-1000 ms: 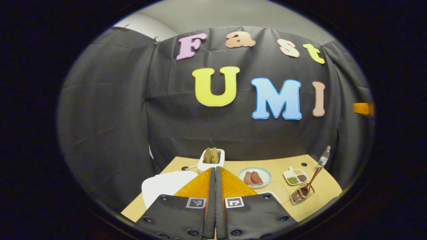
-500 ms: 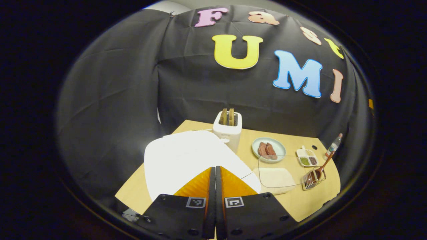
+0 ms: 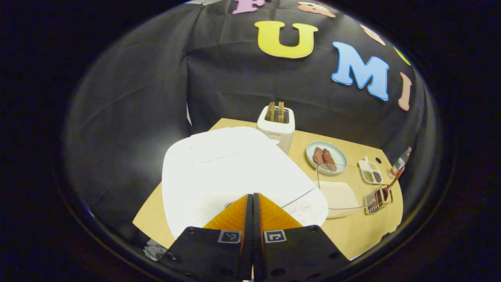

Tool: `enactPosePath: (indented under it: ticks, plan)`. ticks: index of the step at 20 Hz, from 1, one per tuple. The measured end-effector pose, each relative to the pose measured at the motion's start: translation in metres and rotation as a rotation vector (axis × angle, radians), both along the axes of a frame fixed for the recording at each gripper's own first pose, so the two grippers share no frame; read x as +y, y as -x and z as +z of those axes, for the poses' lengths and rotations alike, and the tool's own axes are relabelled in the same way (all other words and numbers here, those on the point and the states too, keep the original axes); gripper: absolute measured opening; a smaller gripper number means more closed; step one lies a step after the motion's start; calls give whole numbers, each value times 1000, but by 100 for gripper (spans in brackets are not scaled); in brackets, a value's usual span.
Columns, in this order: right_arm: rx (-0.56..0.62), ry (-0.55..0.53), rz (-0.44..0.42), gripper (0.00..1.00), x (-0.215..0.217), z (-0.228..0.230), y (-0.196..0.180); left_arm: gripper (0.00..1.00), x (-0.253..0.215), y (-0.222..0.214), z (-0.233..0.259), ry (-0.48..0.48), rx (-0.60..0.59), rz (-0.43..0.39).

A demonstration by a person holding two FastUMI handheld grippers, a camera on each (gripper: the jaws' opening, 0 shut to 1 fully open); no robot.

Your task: Close the left gripper, press the button to open the rice cooker; take a wooden spoon from the chopstick holder with the right hand, scoop a spoonful of rice and pour it into the rice cooker, then put the wooden spoon back into the chopstick holder.

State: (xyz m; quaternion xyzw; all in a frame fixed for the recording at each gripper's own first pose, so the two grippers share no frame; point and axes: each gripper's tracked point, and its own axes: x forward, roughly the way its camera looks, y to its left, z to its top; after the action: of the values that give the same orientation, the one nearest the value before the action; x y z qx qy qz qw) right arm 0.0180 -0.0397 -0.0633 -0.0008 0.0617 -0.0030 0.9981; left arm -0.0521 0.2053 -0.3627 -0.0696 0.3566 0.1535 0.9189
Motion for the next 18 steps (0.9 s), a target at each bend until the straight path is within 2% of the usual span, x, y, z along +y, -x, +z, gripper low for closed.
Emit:
enactPosePath:
  ticks: [1,3,6,7,10,12,14,18]
  plan:
    - [2,-2,-3,96,-1,-1,0,7,-2,3,-5,11,23,-1]
    - [3,-11,-3,96,-1,0,1,7,0,1,2,9,20,-2]
    - [-9,-10,-4,96,-2,3,5,12,9,-12,36,-78,-90,8]
    - [-11,-4,-3,96,-2,4,4,8,7,-16,61,-96,-152,15]
    - [-12,-4,5,96,1,3,7,67,7,-27,124,-130,-297,16]
    - [-19,-7,13,96,4,5,8,88,-6,-35,163,-110,-392,-14]
    - [-27,-2,12,96,4,6,8,89,-15,-38,198,-91,-478,-25]
    - [-26,-11,2,96,5,5,11,89,-16,-35,253,-121,-576,-50]
